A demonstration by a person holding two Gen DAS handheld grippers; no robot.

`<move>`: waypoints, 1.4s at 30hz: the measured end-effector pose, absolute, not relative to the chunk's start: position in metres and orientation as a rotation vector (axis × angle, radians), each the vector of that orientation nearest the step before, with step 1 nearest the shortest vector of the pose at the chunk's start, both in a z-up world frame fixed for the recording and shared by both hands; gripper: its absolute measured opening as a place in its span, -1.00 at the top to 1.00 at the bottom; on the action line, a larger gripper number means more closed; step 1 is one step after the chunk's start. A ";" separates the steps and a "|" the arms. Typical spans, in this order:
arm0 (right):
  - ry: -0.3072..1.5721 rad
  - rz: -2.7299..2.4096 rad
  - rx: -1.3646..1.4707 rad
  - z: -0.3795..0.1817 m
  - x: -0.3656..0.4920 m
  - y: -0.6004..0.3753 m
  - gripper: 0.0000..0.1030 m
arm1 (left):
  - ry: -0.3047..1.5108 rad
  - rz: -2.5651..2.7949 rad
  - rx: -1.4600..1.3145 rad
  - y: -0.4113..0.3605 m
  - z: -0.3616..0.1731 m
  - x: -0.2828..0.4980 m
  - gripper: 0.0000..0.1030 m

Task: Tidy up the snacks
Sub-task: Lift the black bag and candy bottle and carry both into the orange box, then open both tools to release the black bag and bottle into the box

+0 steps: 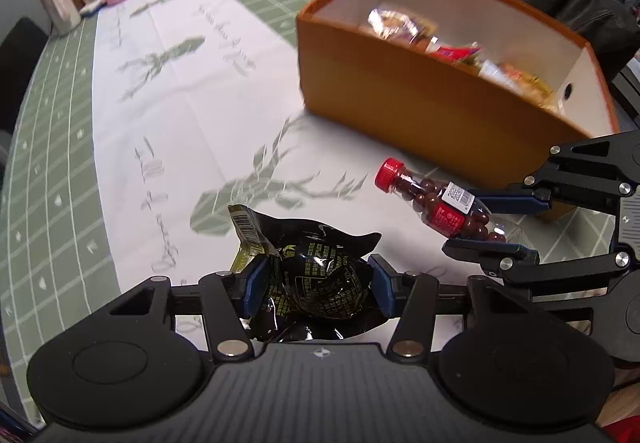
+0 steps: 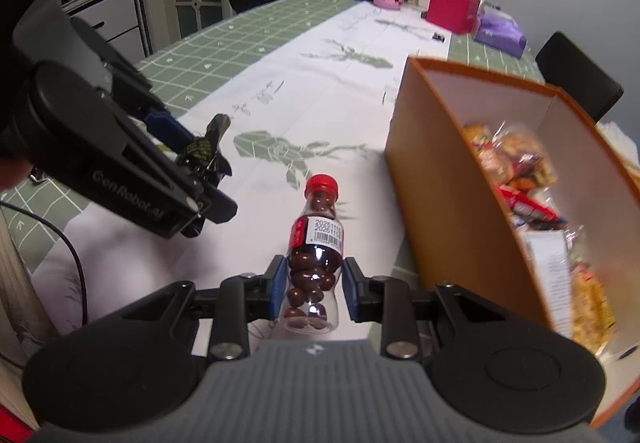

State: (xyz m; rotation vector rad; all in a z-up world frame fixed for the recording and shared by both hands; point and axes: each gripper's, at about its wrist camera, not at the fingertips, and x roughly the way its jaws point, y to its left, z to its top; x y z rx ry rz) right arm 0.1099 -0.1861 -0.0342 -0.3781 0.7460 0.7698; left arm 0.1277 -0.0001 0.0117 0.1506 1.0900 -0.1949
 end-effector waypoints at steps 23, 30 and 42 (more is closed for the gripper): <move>0.695 0.531 -0.273 0.018 0.189 -0.314 0.45 | 0.935 -0.299 0.372 -0.133 0.073 0.240 -0.16; 0.765 0.518 -0.356 -0.001 0.228 -0.319 0.45 | 1.034 -0.277 0.415 -0.142 0.040 0.279 -0.16; 0.827 0.518 -0.524 -0.027 0.280 -0.293 0.45 | 1.152 -0.233 0.474 -0.137 -0.003 0.308 -0.16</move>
